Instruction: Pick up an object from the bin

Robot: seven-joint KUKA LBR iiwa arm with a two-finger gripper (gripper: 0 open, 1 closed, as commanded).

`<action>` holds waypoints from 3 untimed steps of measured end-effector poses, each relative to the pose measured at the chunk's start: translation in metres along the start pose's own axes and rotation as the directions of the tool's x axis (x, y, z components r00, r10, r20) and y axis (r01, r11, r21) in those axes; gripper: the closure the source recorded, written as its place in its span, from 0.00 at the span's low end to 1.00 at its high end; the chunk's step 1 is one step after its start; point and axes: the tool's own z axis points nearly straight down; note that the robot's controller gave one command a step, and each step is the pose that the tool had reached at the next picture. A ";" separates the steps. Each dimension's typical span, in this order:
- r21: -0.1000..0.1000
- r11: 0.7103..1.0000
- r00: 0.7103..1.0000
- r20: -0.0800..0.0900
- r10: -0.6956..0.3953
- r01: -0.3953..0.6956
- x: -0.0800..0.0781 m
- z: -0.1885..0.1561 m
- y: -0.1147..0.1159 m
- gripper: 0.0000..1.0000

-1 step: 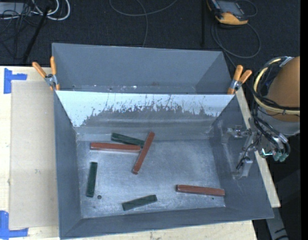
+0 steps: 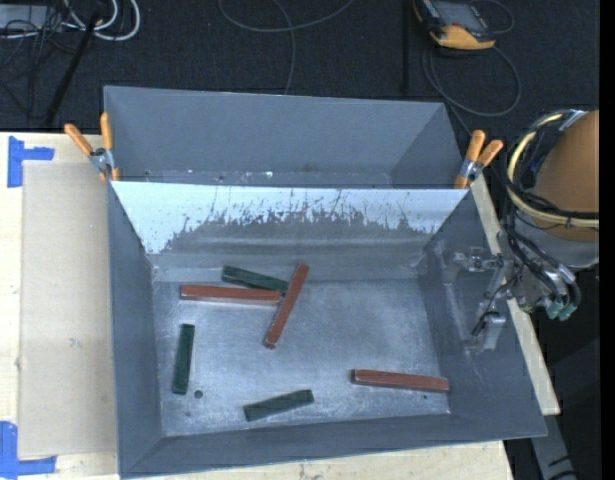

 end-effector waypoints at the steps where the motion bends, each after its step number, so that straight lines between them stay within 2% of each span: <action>1: 0.001 0.998 0.998 0.005 -0.059 0.059 -0.002 0.058 0.008 0.00; 2: -0.005 0.973 0.973 -0.010 -0.232 0.232 -0.002 0.040 0.008 0.00; 3: 0.005 0.856 0.856 0.007 -0.517 0.517 -0.006 0.018 0.026 0.00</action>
Offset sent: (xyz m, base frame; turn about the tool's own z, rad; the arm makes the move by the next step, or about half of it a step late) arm 0.0116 -0.0040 0.1255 -0.7132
